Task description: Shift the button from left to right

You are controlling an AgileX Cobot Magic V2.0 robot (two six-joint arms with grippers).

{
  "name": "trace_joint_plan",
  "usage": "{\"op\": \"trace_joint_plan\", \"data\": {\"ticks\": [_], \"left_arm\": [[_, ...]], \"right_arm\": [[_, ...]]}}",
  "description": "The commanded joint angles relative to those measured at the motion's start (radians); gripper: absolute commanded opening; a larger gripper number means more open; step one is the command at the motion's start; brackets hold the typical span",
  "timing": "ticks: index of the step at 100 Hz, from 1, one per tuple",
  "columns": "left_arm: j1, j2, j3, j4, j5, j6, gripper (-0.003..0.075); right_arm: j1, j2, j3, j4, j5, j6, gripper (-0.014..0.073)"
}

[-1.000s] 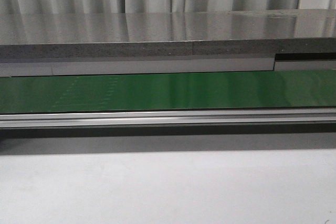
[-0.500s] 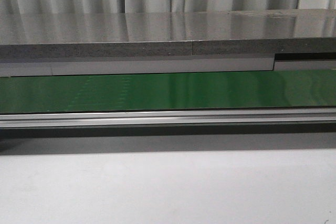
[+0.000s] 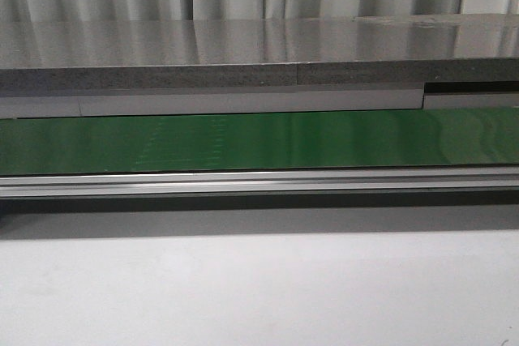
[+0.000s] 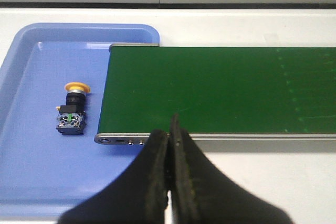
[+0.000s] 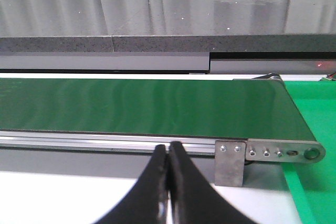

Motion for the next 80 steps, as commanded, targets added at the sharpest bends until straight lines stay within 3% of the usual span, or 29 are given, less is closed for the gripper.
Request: {"op": "trace_joint_plan", "data": {"ticks": [1, 47, 54, 61, 73, 80], "left_arm": [[-0.006, 0.074, -0.071, -0.002, -0.035, -0.008, -0.002], [-0.006, 0.221, -0.084, -0.002, 0.041, -0.008, -0.0016], [-0.006, 0.221, -0.084, -0.002, 0.039, -0.004, 0.0022], [-0.006, 0.221, -0.084, -0.002, 0.039, -0.003, 0.013], [-0.006, 0.221, -0.084, 0.003, 0.03, -0.003, 0.044], [-0.006, 0.221, -0.084, 0.021, 0.028, -0.003, 0.0572]], "right_arm": [[0.003, -0.018, -0.015, -0.006, -0.073, 0.0, -0.0067], [0.003, -0.018, -0.015, -0.006, -0.073, 0.0, -0.0067], [0.003, -0.018, -0.015, -0.006, -0.073, 0.0, -0.0067], [0.003, -0.018, -0.015, -0.006, -0.073, 0.0, -0.0067], [0.003, -0.018, -0.015, -0.006, -0.073, 0.0, -0.0067], [0.003, -0.018, -0.015, -0.006, -0.073, 0.0, -0.0067]]}}
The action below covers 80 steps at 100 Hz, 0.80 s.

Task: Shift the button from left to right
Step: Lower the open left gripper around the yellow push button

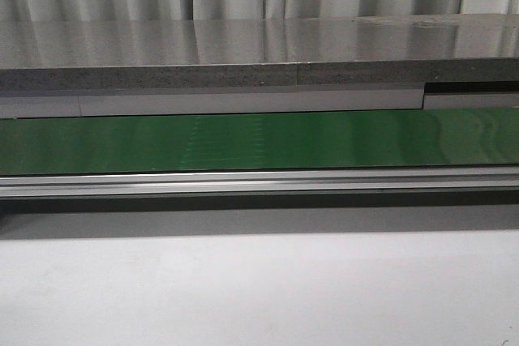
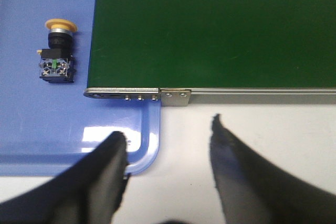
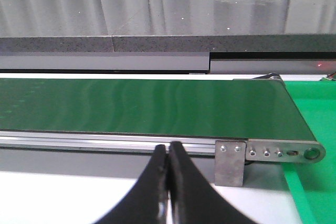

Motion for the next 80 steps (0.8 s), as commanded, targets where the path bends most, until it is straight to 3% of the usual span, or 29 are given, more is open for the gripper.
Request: {"op": "trace_joint_plan", "data": {"ticks": [1, 8, 42, 80], "left_arm": [[-0.006, -0.007, -0.036, 0.025, -0.062, -0.003, 0.0581], [-0.006, -0.007, -0.036, 0.044, -0.062, -0.003, 0.0625], [0.012, -0.007, -0.036, 0.052, -0.084, -0.003, 0.0617], [0.249, 0.201, -0.152, 0.085, -0.103, 0.019, 0.0618]], "right_arm": [[0.003, -0.018, -0.015, -0.006, -0.073, 0.0, -0.0067], [0.003, -0.018, -0.015, -0.006, -0.073, 0.0, -0.0067], [0.003, -0.018, -0.015, -0.006, -0.073, 0.0, -0.0067], [0.003, -0.018, -0.015, -0.006, -0.073, 0.0, -0.0067]]}}
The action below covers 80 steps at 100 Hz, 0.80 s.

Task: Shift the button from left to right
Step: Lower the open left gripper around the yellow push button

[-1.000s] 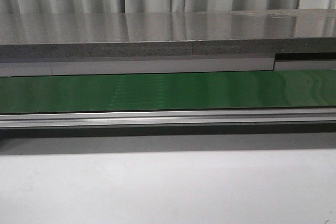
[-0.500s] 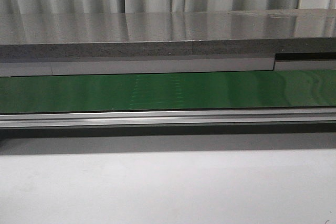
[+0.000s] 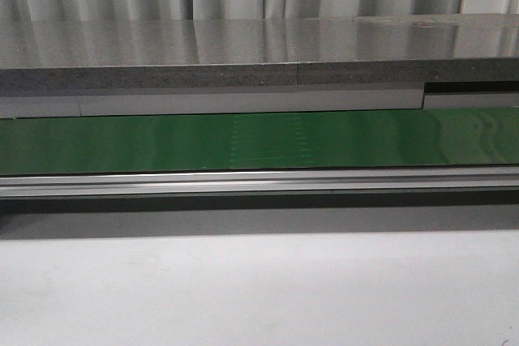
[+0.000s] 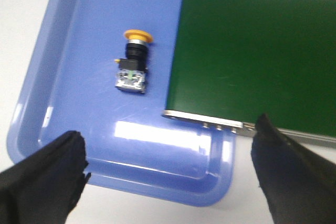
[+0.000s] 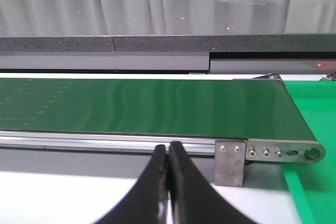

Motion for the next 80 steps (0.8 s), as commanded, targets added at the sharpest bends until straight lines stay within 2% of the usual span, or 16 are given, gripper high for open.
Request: {"op": "trace_joint_plan", "data": {"ticks": [1, 35, 59, 80], "left_arm": [[0.048, 0.047, -0.075, 0.014, -0.059, 0.015, 0.0618], [0.157, 0.385, -0.274, 0.014, -0.065, 0.04, 0.0618], [0.163, 0.544, -0.385, 0.006, -0.061, 0.04, 0.0618], [0.163, 0.615, -0.41, -0.003, -0.075, 0.045, 0.0618]], "right_arm": [[0.003, -0.018, -0.015, -0.006, -0.073, 0.0, -0.0067], [0.003, -0.018, -0.015, -0.006, -0.073, 0.0, -0.0067], [0.003, -0.018, -0.015, -0.006, -0.073, 0.0, -0.0067], [0.003, -0.018, -0.015, -0.006, -0.073, 0.0, -0.0067]]}}
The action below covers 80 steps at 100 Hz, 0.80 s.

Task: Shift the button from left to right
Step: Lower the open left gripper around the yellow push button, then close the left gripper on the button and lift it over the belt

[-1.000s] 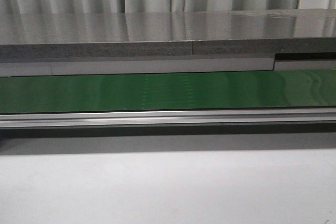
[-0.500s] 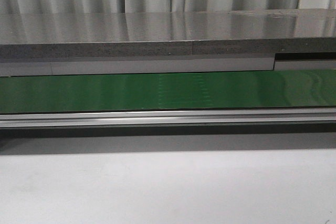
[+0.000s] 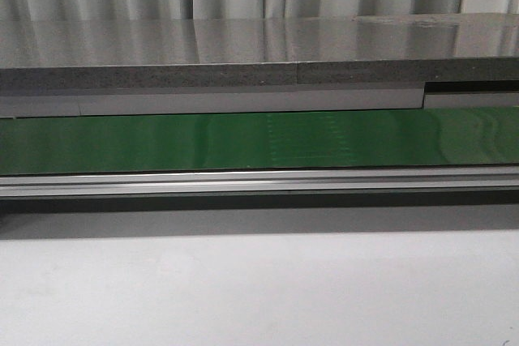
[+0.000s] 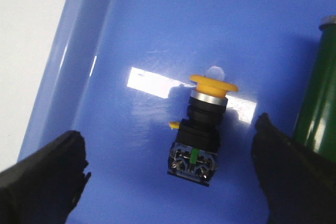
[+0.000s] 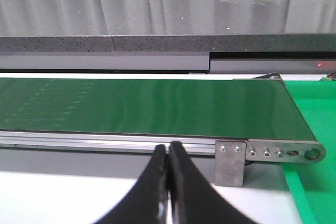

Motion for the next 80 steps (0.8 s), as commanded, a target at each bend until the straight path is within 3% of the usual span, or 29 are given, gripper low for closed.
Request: {"op": "trace_joint_plan", "data": {"ticks": [1, 80], "left_arm": [[0.002, -0.023, -0.034, -0.006, -0.042, 0.0, 0.0618], [0.002, 0.119, -0.034, -0.041, -0.108, 0.024, 0.0617]], "right_arm": [[0.003, -0.018, -0.015, -0.006, -0.073, 0.0, -0.0067], [0.003, -0.018, -0.015, -0.006, -0.073, 0.0, -0.0067]]}}
